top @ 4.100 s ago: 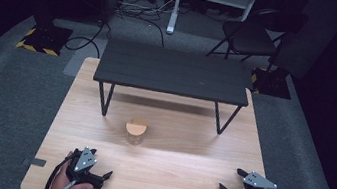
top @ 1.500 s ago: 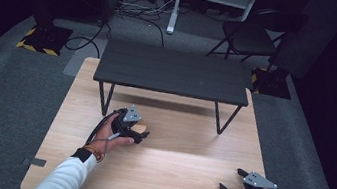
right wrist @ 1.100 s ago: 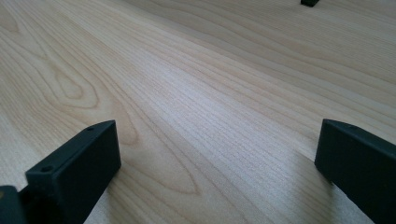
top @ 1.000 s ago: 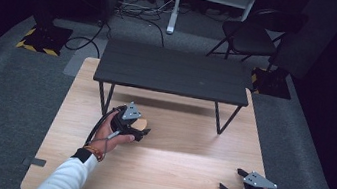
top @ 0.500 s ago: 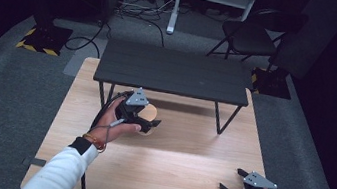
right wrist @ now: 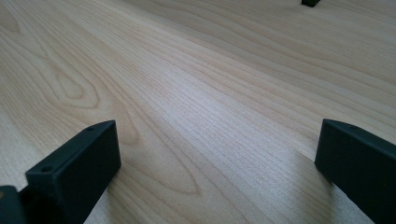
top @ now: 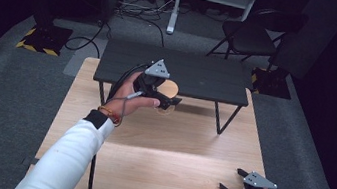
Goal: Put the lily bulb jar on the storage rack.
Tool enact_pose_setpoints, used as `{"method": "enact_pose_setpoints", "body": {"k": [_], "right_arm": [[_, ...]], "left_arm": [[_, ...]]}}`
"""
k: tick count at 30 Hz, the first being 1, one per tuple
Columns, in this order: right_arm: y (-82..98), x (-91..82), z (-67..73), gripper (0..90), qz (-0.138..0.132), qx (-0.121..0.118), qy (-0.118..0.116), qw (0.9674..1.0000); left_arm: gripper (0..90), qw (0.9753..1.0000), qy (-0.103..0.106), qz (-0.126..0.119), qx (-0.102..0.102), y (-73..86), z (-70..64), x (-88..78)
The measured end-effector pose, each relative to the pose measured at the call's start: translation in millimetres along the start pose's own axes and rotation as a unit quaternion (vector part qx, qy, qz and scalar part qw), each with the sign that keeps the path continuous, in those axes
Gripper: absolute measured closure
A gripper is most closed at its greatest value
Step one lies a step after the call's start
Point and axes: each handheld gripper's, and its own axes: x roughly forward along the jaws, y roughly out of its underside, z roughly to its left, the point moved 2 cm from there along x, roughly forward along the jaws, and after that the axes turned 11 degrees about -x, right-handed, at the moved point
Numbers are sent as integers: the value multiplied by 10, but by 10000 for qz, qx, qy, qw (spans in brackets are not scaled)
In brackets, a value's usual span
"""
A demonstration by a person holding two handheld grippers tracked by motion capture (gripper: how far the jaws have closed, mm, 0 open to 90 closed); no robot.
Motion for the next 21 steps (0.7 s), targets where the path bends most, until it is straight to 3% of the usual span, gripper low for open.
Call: {"method": "enact_pose_setpoints", "body": {"k": [2,4,5,8,11,15,21], "right_arm": [[0,0,0,0,0,-1,-1,10000],[0,0,0,0,1,1,-2,10000],[0,0,0,0,1,2,-2,10000],[0,0,-1,0,0,0,-3,10000],[0,0,-1,0,0,-1,-3,10000],[0,0,0,0,1,-2,-1,10000],[0,0,0,0,0,-1,-2,10000]], "left_arm": [[241,10000,-74,6,53,-180,8,63],[242,9999,-84,13,68,-226,11,78],[241,9999,-108,8,123,-359,38,126],[241,9997,-185,43,141,-457,56,182],[241,9993,-321,88,161,-586,123,343],[241,9985,-486,194,164,-649,189,510],[241,9982,-522,265,128,-664,282,656]]}}
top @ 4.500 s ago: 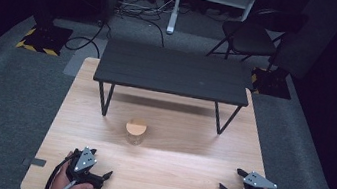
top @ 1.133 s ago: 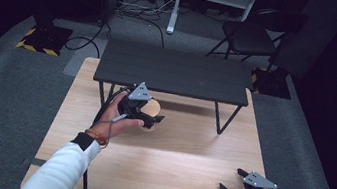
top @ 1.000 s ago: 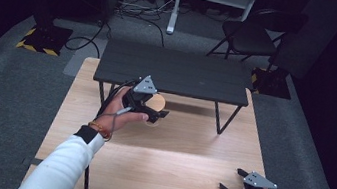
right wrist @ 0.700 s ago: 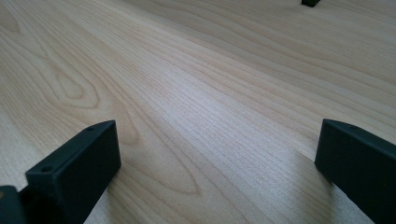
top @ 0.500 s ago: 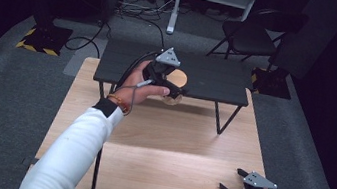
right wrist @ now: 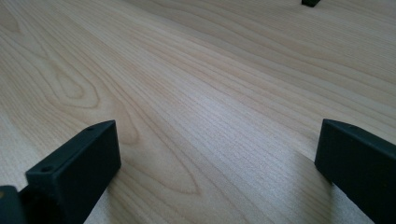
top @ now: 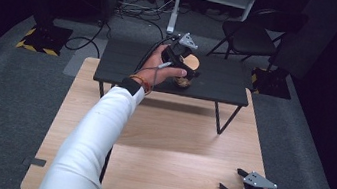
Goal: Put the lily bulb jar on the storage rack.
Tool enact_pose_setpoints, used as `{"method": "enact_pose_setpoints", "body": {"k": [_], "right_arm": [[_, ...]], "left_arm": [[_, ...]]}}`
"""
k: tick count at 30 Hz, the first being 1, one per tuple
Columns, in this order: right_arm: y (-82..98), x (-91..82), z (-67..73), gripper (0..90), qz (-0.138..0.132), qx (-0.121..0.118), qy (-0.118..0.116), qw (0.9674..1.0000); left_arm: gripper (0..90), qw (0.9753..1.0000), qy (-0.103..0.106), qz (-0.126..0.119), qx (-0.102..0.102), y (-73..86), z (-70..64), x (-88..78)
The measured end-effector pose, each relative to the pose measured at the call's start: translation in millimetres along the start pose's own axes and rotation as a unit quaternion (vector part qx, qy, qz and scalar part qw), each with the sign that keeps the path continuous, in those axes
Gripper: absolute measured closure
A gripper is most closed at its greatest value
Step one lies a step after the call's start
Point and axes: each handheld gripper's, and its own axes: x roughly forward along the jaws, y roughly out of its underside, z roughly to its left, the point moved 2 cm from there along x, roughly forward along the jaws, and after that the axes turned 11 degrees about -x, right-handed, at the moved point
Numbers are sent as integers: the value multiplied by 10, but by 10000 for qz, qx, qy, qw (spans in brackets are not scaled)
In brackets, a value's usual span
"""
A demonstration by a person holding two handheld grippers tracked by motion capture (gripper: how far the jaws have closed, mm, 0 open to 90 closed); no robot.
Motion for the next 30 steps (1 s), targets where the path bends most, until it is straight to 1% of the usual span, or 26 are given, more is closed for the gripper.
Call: {"method": "enact_pose_setpoints", "body": {"k": [2,4,7,8,10,11,12,13,14,15,16,17,18,19,20,21,22,24,25,29,30], "right_arm": [[0,0,0,0,-1,-1,0,10000],[0,0,0,0,-1,-2,1,10000],[0,0,0,0,1,-1,1,10000],[0,0,1,0,0,-3,1,10000],[0,0,1,0,0,-1,1,10000],[0,0,1,0,1,-2,1,10000],[-6,4,8,0,8,7,15,10000],[-6,4,8,0,8,7,15,10000],[-6,5,8,0,6,8,13,10000],[-7,5,8,0,8,10,13,10000],[-7,5,8,0,8,10,13,10000],[-6,5,7,0,7,7,11,10000],[-6,6,-2,0,4,-5,-14,10000],[-6,7,-6,0,2,-9,-26,10000],[-7,8,-9,0,1,-14,-35,10000],[-7,9,-10,0,1,-17,-38,10000],[-7,9,-10,0,1,-17,-38,10000],[-8,10,-9,0,2,-17,-35,10000],[-8,10,-8,0,2,-17,-34,10000],[-8,11,-10,0,0,-15,-36,10000],[-8,11,-11,0,0,-17,-38,10000]], "left_arm": [[241,10000,20,60,-46,-7,32,38],[240,10000,49,37,-78,9,62,62],[241,9999,36,-22,-149,42,96,81],[241,9997,69,-90,-202,69,112,88],[235,9995,122,-169,-244,108,137,95],[198,9994,117,-168,-287,114,139,97],[76,9991,130,-154,-377,114,148,95],[76,9987,116,-143,-469,113,145,85],[7,9989,-2,-141,-456,112,110,48],[10,9989,-2,-141,-456,112,110,48],[10,9988,-63,-149,-453,117,93,9],[9,9987,-74,-193,-463,130,85,-53],[8,9983,-71,-312,-488,172,77,-161],[7,9980,-124,-354,-499,192,57,-226],[7,9980,-124,-354,-499,192,57,-226],[6,9976,-164,-429,-516,225,36,-297],[6,9974,-163,-481,-503,267,25,-385],[5,9971,-280,-523,-470,337,-34,-524],[5,9970,-297,-540,-475,376,-58,-591],[5,9961,-319,-687,-449,576,-170,-841],[5,9958,-295,-740,-446,640,-197,-893]]}}
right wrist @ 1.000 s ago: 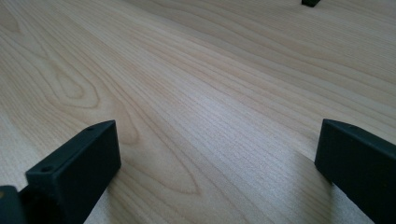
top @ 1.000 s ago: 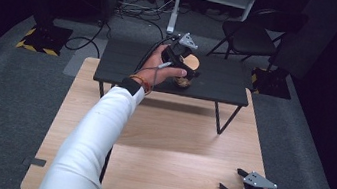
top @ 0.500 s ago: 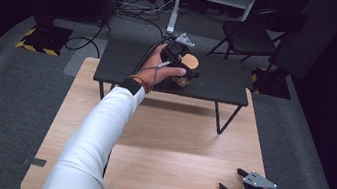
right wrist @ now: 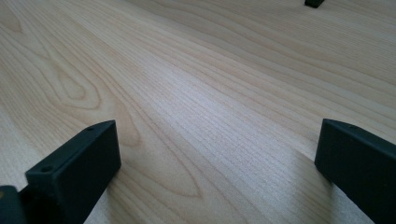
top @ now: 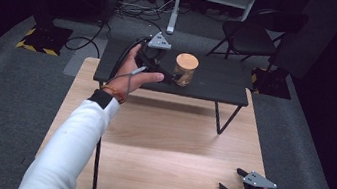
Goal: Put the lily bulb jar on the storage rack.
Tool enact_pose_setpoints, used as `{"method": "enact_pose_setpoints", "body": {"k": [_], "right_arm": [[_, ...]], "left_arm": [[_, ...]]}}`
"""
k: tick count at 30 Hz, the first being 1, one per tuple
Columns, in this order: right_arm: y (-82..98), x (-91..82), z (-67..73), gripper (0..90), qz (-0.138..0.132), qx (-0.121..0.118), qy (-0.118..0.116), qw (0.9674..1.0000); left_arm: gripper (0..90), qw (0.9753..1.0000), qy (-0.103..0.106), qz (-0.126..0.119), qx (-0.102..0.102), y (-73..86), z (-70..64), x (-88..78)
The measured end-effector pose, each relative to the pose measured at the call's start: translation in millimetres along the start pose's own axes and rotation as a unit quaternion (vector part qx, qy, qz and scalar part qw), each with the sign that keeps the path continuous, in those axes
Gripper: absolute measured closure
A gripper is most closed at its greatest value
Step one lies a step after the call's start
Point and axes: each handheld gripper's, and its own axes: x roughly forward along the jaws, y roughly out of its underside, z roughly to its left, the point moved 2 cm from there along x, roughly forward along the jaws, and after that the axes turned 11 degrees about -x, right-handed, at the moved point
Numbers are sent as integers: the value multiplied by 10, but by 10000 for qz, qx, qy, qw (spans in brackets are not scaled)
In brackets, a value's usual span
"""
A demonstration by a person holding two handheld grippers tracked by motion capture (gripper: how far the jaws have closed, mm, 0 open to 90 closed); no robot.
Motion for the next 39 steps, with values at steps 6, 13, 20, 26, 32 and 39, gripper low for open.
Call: {"method": "enact_pose_setpoints", "body": {"k": [6,13,20,26,32,39], "right_arm": [[-1,0,0,0,1,3,0,10000],[0,0,-1,0,-1,-4,-1,10000],[0,0,-1,0,-1,-5,-1,10000],[0,0,-1,0,-2,-5,-1,10000],[0,0,0,0,-1,-5,-1,10000],[0,0,0,0,-2,-6,-1,10000]], "left_arm": [[5,9999,-29,-106,56,367,-124,-284],[5,9998,-76,-99,133,802,-258,-455],[5,9997,-116,86,182,1345,-376,-457],[5,9998,-158,78,48,1838,-420,-431],[5,9996,-166,90,-213,2276,-443,-416],[5,9983,-303,442,-205,2624,-455,-389]]}}
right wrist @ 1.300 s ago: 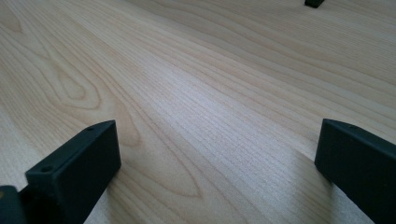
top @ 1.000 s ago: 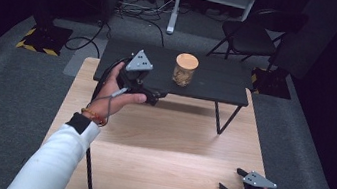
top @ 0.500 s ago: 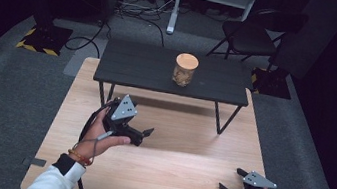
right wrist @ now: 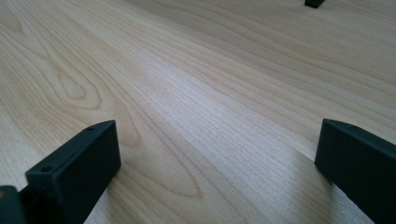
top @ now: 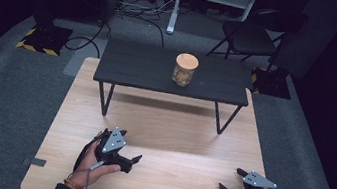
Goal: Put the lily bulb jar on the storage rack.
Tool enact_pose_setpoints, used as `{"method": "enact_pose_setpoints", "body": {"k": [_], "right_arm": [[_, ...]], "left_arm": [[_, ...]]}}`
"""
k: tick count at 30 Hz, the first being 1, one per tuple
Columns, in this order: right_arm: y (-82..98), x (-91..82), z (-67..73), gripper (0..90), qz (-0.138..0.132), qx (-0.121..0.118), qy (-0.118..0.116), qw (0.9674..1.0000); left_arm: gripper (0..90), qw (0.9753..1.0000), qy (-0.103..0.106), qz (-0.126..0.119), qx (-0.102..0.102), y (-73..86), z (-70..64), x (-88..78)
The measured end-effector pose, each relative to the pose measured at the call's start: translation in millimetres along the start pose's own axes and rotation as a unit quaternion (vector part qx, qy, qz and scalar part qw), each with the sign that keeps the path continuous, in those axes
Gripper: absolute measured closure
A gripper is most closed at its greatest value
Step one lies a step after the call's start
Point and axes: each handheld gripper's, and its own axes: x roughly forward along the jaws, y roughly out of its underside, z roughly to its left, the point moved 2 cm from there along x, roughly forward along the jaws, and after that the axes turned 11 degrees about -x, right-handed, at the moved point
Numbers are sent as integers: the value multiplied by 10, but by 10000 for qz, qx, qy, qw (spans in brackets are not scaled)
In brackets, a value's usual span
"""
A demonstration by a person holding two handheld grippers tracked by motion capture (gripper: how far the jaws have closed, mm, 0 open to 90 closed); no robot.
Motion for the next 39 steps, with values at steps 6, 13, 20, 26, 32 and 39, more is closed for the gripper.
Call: {"method": "enact_pose_setpoints", "body": {"k": [6,13,20,26,32,39], "right_arm": [[0,0,0,0,1,0,0,10000],[0,0,0,0,0,0,-1,10000],[0,0,0,0,-1,1,-1,10000],[0,0,1,0,1,1,-1,10000],[1,0,1,0,0,-1,-1,10000],[0,0,1,0,1,-1,-1,10000]], "left_arm": [[5,9992,-58,383,16,149,-8,67],[8,9979,-90,637,-9,319,-34,172],[5,9989,-16,466,-60,412,-17,183],[5,9989,1,467,-56,411,-9,184],[5,9989,-1,466,-59,412,-9,184],[5,9989,-2,465,-61,412,-9,184]]}}
